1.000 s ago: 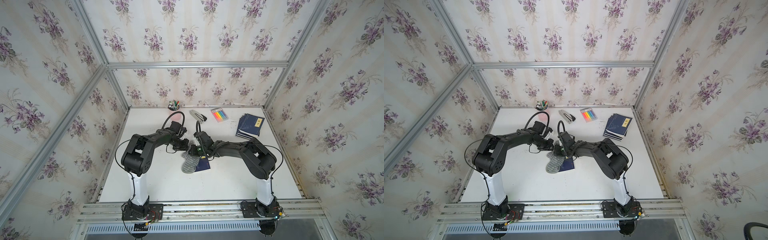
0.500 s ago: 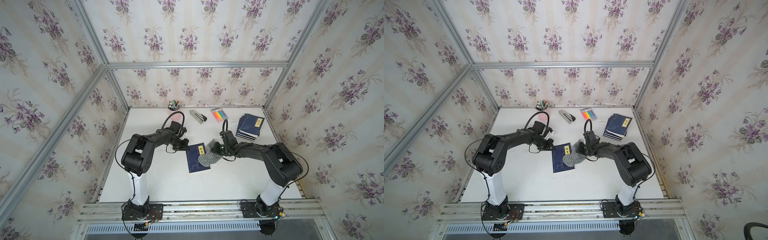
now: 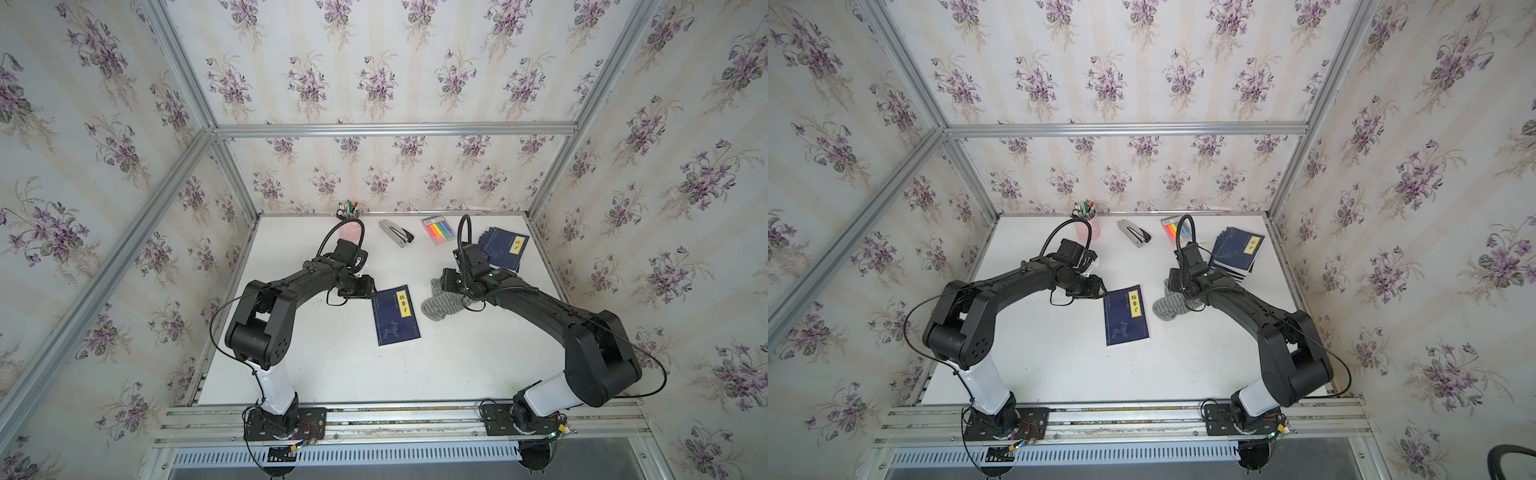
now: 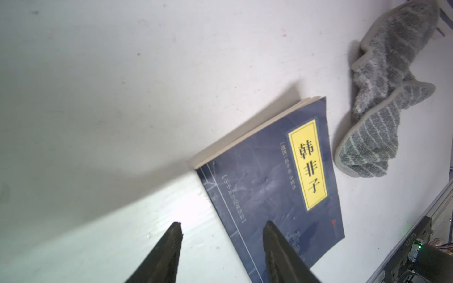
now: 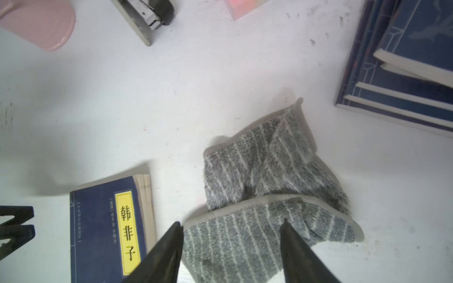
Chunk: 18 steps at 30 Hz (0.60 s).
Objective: Wipe the cover of the book
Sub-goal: Place the cleaning item at the center of the board, then pick up the book from the center of the board.
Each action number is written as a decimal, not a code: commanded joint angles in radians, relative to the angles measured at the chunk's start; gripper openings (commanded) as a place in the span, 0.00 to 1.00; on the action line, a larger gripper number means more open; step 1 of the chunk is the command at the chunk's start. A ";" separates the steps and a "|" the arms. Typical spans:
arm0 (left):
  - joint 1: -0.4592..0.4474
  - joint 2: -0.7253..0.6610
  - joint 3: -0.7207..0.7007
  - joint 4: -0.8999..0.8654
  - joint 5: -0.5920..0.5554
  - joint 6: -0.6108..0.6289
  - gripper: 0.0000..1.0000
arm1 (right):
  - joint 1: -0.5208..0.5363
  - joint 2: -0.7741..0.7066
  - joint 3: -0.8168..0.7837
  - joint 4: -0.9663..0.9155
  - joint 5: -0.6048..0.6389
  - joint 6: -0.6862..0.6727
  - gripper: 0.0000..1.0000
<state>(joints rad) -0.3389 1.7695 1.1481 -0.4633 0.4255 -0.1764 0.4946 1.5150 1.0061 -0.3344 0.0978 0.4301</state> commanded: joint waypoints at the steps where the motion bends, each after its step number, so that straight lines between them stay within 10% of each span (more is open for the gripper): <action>1: -0.010 -0.045 -0.048 -0.006 -0.021 -0.046 0.60 | 0.035 0.005 0.006 -0.008 -0.060 -0.037 0.64; 13: -0.115 -0.122 -0.271 0.157 -0.017 -0.225 0.64 | 0.173 0.163 -0.132 0.231 -0.373 0.044 0.51; 18: -0.130 -0.089 -0.297 0.219 -0.007 -0.282 0.64 | 0.179 0.189 -0.190 0.271 -0.403 0.072 0.32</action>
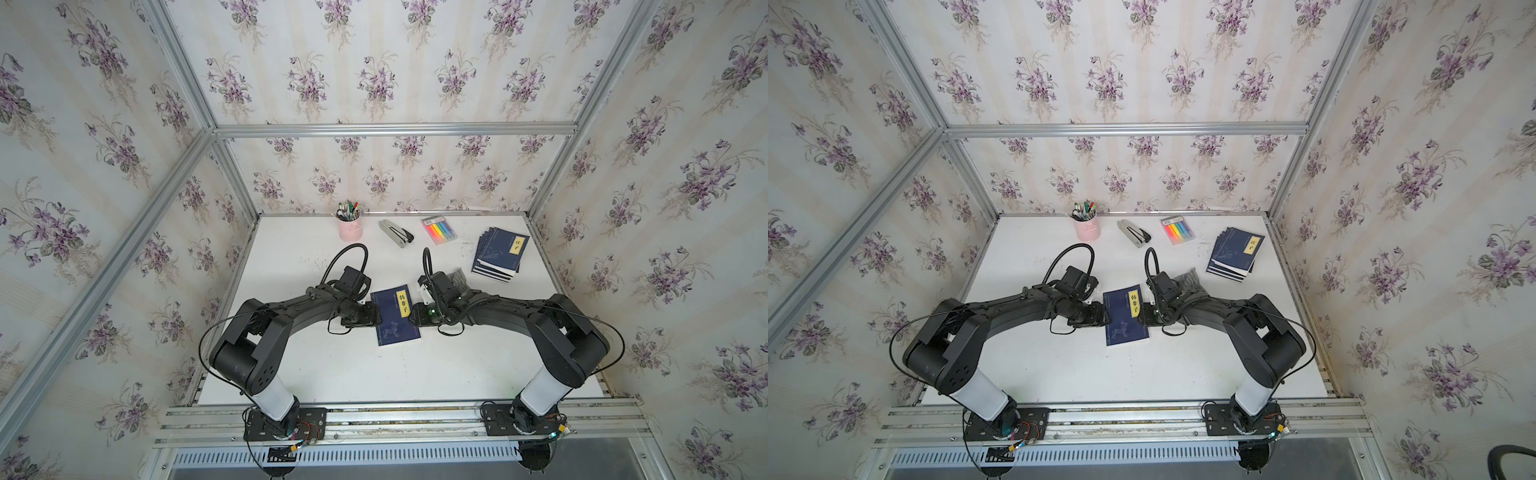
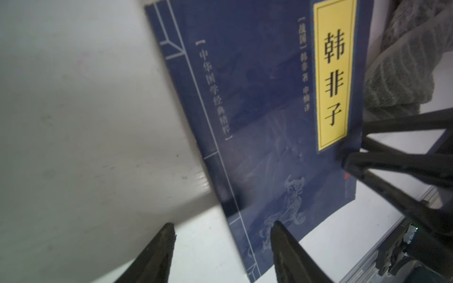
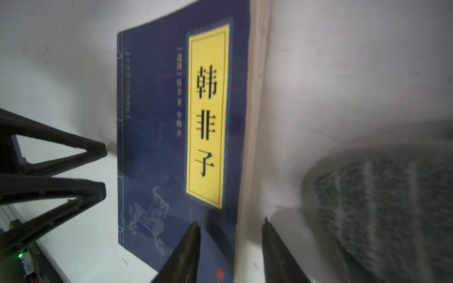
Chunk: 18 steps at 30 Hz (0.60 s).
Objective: Wipe the cover of the book
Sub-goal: Pick up the book from the center of the board.
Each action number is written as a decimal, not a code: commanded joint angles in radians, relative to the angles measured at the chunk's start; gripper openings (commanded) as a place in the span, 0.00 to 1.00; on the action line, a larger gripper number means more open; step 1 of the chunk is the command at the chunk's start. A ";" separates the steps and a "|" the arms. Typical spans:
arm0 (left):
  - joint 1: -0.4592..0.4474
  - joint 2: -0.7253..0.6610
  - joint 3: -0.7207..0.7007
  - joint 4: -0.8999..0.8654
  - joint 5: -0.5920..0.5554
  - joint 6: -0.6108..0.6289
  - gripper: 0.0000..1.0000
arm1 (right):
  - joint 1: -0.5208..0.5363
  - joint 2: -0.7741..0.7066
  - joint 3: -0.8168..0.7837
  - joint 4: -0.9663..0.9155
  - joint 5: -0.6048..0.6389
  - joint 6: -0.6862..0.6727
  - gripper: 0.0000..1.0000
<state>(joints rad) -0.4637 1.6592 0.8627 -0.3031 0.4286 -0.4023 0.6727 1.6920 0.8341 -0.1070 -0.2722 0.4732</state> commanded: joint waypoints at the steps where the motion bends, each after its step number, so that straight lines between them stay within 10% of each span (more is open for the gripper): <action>1: -0.008 0.034 -0.017 0.074 -0.004 -0.067 0.64 | 0.006 0.015 -0.029 0.054 -0.044 0.034 0.29; 18: -0.012 0.021 -0.107 0.447 0.227 -0.273 0.41 | 0.019 0.069 -0.130 0.188 -0.123 0.096 0.25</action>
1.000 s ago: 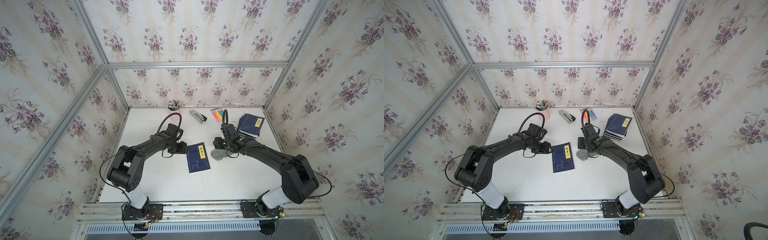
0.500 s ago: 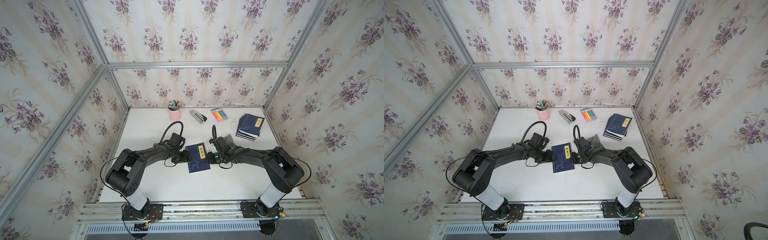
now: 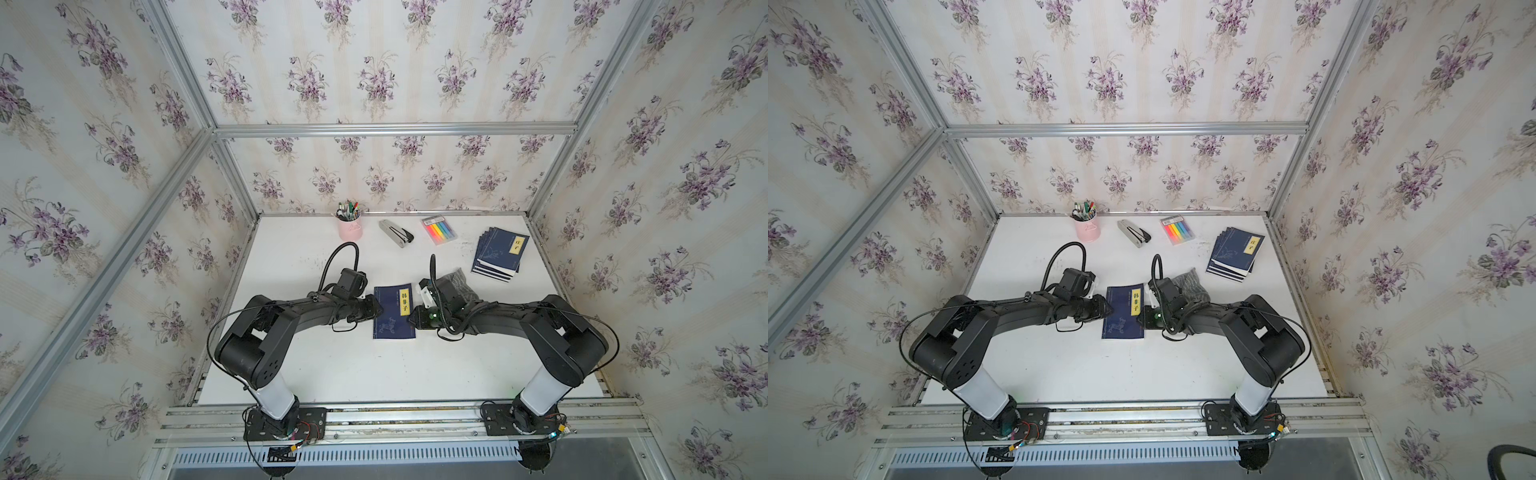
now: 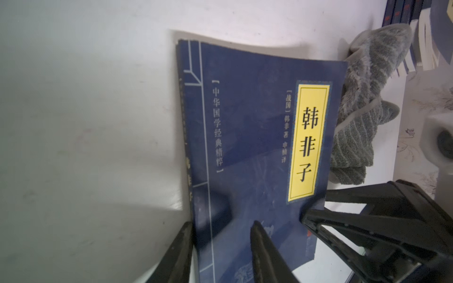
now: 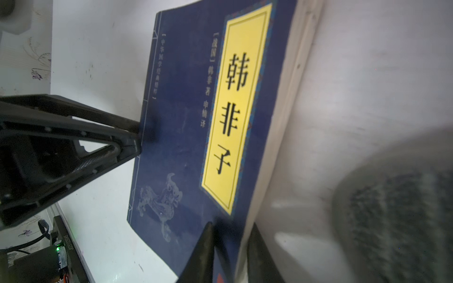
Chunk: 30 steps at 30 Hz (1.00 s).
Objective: Wipe the cover of the book
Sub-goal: Pick up the book from the center of the board.
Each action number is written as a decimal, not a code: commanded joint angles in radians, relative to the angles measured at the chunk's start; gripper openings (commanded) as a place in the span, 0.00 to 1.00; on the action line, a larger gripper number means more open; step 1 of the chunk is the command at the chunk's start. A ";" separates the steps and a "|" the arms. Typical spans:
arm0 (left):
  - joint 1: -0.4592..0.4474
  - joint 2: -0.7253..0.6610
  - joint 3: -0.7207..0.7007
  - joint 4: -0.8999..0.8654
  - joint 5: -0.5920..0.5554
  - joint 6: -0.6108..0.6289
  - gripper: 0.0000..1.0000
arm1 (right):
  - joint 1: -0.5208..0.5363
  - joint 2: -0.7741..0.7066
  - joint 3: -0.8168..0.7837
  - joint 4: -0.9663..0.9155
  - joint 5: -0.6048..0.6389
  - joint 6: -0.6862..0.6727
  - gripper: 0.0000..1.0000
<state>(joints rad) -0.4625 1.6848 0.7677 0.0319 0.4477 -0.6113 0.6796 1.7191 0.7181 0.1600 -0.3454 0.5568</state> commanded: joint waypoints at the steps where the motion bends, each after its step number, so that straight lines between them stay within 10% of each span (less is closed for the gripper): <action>1: -0.012 -0.012 -0.021 0.141 0.223 -0.081 0.41 | 0.012 0.047 -0.016 -0.073 -0.051 0.017 0.25; 17: 0.002 -0.091 -0.053 0.193 0.263 -0.086 0.25 | 0.012 0.079 -0.025 -0.039 -0.035 0.037 0.25; 23: 0.025 -0.106 -0.040 0.133 0.271 -0.043 0.01 | 0.002 -0.004 -0.051 -0.013 0.008 0.036 0.55; 30: 0.067 -0.148 0.029 0.098 0.418 0.009 0.00 | -0.068 -0.153 -0.077 0.055 -0.064 0.028 0.67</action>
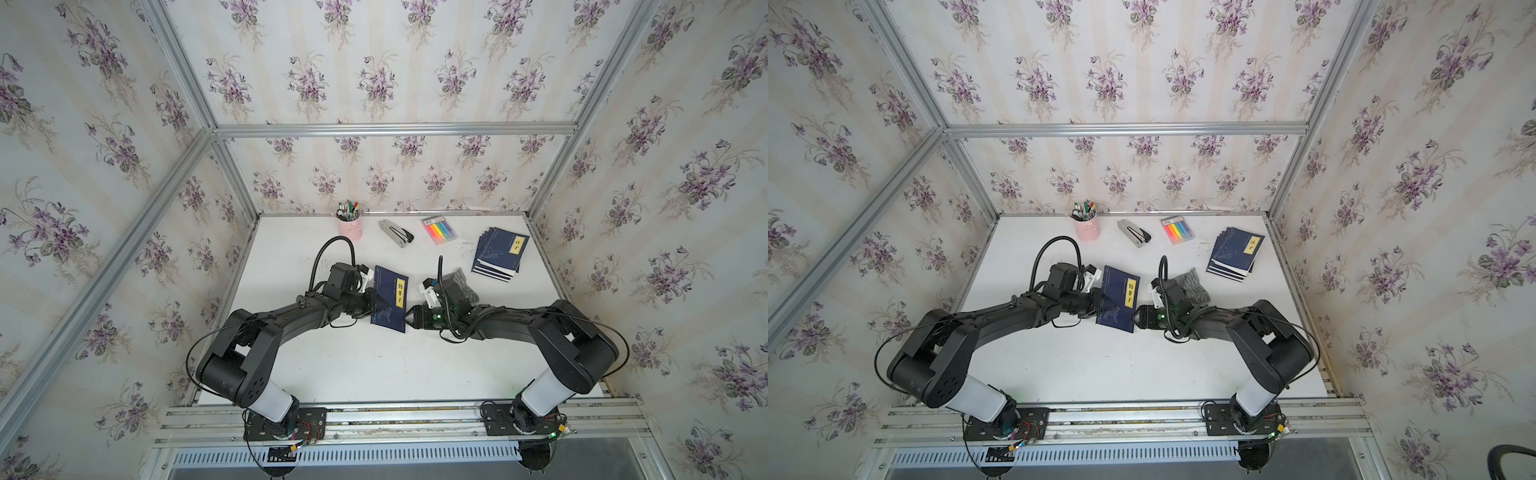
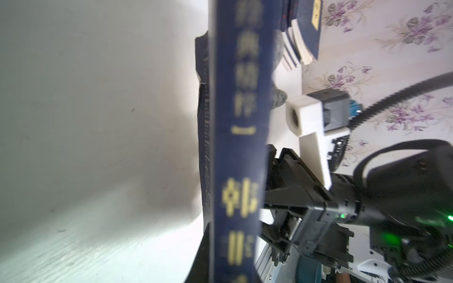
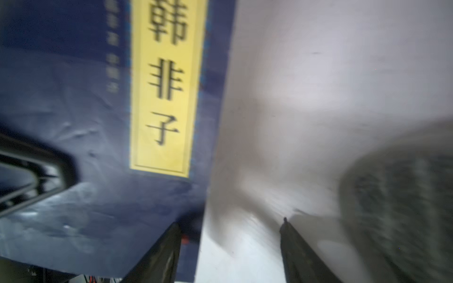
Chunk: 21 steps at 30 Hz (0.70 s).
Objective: Wipe the cover of the book
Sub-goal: Pick up the book from the center of the board.
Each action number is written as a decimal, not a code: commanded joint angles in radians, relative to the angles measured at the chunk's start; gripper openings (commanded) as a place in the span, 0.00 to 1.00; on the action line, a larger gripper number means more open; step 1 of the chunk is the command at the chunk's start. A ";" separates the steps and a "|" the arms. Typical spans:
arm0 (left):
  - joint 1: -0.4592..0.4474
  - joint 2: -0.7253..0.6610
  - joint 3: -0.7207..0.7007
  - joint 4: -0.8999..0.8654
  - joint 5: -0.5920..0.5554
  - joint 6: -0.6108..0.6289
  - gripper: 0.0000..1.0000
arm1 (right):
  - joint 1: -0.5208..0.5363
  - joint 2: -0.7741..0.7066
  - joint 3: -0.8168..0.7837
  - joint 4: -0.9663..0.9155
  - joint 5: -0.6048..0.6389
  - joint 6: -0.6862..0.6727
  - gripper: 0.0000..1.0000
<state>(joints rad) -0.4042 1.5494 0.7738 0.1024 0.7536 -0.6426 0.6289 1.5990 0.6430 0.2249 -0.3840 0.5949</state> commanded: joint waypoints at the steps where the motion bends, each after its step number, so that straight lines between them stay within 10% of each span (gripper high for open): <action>1: 0.014 -0.016 0.034 0.032 0.140 0.042 0.00 | -0.028 -0.047 0.000 -0.001 -0.046 -0.012 0.69; 21: 0.036 0.011 0.092 0.324 0.442 -0.108 0.00 | -0.123 -0.227 -0.016 0.231 -0.282 0.090 0.81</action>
<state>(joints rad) -0.3691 1.5681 0.8612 0.3111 1.1297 -0.7177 0.5133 1.3750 0.6327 0.3824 -0.6197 0.6537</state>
